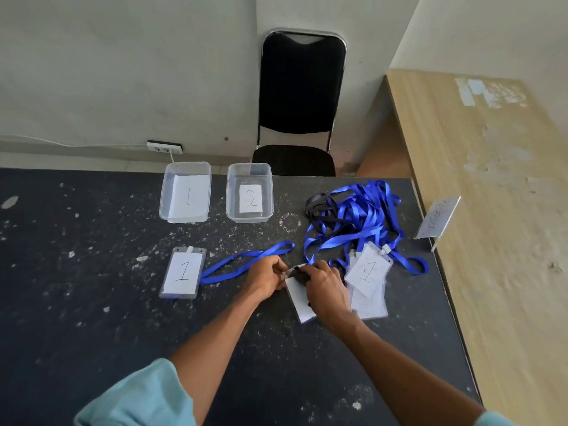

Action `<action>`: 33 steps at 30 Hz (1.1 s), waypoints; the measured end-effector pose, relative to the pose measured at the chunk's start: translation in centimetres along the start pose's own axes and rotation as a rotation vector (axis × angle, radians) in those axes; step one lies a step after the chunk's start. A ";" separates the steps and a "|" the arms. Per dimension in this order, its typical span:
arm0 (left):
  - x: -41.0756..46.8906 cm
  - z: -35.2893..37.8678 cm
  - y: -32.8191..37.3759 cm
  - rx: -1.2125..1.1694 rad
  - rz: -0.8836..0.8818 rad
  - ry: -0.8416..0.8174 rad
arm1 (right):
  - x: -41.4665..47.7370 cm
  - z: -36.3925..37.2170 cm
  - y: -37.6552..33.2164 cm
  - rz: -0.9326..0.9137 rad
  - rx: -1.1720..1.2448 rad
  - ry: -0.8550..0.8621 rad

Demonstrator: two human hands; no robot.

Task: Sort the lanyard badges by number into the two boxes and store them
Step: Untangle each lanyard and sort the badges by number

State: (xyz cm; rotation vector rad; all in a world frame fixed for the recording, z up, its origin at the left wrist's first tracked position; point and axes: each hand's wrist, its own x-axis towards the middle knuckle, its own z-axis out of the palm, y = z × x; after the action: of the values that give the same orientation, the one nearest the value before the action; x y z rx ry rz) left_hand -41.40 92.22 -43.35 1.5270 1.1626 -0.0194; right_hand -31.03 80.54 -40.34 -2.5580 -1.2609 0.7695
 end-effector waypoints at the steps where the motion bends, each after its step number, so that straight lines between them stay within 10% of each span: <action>1: 0.1 -0.1 0.0 0.013 0.006 0.001 | -0.1 0.1 -0.1 0.021 -0.017 0.007; 7: 0.4 -0.9 0.1 0.135 0.044 -0.029 | -2.4 0.8 1.9 -0.296 -0.149 -0.154; 12: 0.4 -0.9 0.4 0.155 0.037 -0.027 | -0.6 0.9 1.1 -0.218 -0.086 -0.009; 19: 0.1 -0.9 0.5 0.236 0.069 -0.004 | -5.0 1.2 2.7 -0.527 -0.232 -0.339; 26: -0.4 -0.8 0.7 0.262 0.082 0.019 | -4.3 -1.2 4.1 -0.294 -0.064 -0.116; 33: -0.8 -0.7 0.7 0.265 0.086 0.032 | -6.6 0.8 3.1 -0.412 -0.171 -0.313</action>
State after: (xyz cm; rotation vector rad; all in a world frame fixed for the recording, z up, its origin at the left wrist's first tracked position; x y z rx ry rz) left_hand -41.75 92.33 -42.08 1.8149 1.1526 -0.0949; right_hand -32.67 73.45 -39.81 -2.2293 -1.9465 1.0279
